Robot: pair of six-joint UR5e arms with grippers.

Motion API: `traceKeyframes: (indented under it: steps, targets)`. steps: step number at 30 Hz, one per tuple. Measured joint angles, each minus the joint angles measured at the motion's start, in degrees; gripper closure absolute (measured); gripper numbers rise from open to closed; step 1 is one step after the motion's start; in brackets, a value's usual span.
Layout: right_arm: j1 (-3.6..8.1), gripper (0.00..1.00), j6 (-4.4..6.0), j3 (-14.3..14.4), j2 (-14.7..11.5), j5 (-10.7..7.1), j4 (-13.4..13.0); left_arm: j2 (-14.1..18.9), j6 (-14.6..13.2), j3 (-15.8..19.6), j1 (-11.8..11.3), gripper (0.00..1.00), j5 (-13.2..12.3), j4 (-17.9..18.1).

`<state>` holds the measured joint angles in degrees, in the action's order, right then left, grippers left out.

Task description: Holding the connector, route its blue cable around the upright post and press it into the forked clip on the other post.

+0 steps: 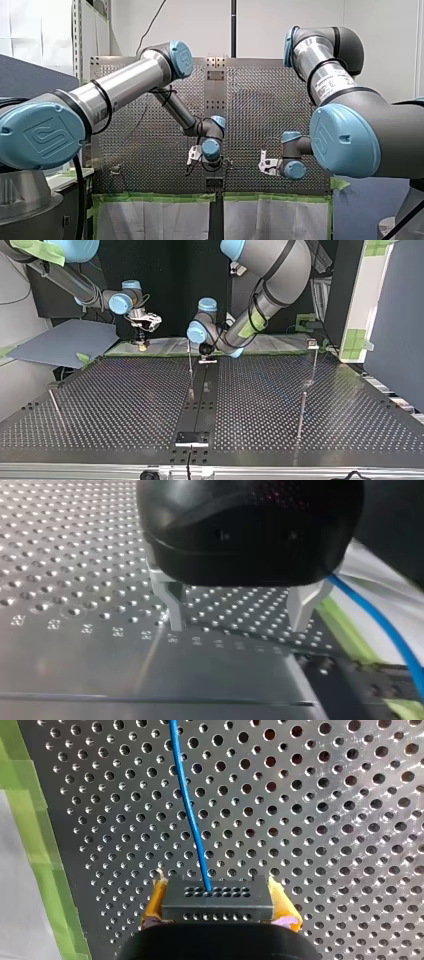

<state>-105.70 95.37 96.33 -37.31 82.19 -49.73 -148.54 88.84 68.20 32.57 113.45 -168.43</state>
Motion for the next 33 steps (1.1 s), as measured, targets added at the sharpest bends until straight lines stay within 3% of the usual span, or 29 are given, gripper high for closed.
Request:
traceKeyframes:
  steps: [3, 11, 24, 33]
  targets:
    - [0.00, 1.00, 0.00, 0.0, 0.0, 0.00, 0.0, 1.1, -0.9, 1.2, 0.1, 0.00, 0.1, -1.2]
    - [-0.02, 1.00, 0.00, 0.0, 0.0, 0.00, 0.1, 4.4, -1.2, 4.9, 0.5, 0.00, -3.0, -2.4]
    - [0.00, 1.00, 0.00, 0.0, 0.0, 0.07, 0.3, 5.5, -1.4, 10.2, 2.3, 0.00, -8.9, -6.1]
    - [-0.01, 1.00, 0.00, 0.0, 0.0, 0.08, 0.3, 8.4, 0.3, 11.0, 3.1, 0.00, -9.7, -5.4]
